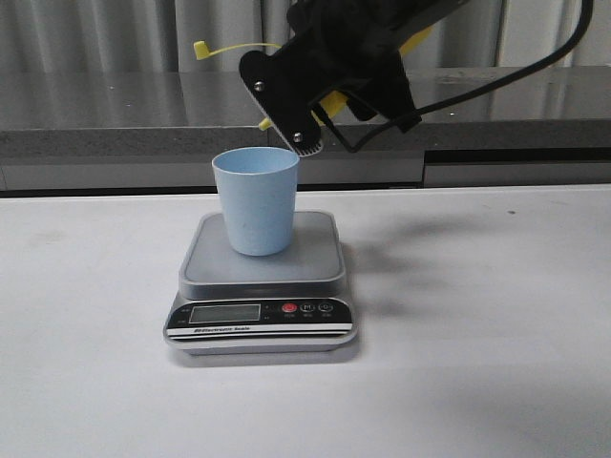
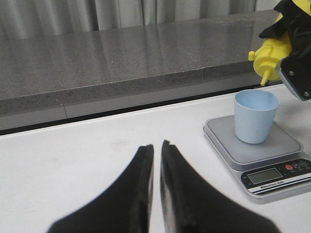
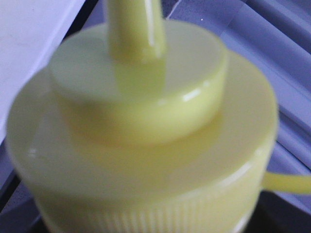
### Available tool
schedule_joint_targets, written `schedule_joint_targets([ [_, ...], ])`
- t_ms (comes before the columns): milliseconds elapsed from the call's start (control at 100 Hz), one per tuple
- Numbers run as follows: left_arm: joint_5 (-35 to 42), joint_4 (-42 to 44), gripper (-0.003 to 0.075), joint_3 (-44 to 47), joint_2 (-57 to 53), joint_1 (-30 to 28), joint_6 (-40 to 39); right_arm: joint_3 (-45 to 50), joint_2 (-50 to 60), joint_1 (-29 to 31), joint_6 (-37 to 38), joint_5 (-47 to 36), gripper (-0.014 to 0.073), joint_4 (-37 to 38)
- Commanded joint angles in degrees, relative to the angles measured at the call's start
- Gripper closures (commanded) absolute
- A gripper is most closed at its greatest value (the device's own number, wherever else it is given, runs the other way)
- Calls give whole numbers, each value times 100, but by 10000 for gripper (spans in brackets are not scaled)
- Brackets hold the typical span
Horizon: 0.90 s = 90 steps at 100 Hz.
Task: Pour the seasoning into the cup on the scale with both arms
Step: 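Lift the yellow bottle and tilt its nozzle down over the cup, then turn the yellow bottle upright and lower it back to the table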
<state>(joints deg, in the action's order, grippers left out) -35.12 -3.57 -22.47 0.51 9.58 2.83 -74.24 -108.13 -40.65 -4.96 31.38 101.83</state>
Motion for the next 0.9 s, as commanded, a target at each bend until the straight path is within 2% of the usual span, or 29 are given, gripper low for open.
schedule_joint_targets([
  [0, 424, -50, 683, -142, 73, -9, -67, -199, 300, 2, 3, 290, 570, 560],
  [110, 424, -50, 683, -142, 73, -9, -67, -206, 323, 2, 129, 293, 570, 134],
  [180, 424, -50, 683, -142, 73, -9, -67, -206, 388, 13, 423, 212, 570, -428],
  [270, 424, -50, 683, -142, 73, -9, -67, -206, 557, 68, 659, -50, 570, -1461],
  [440, 424, -50, 683, -142, 73, -9, -67, -199, 945, 306, 658, -724, 570, -3283],
  [640, 424, -50, 683, -142, 73, -9, -67, -153, 1294, 686, 658, -1374, 570, -4888],
  [780, 424, -50, 683, -142, 73, -9, -67, 176, 1489, 1018, 652, -2257, 570, -5870],
  [890, 424, -50, 683, -142, 73, -9, -67, 681, 1642, 1361, 652, -3384, 570, -6659],
])
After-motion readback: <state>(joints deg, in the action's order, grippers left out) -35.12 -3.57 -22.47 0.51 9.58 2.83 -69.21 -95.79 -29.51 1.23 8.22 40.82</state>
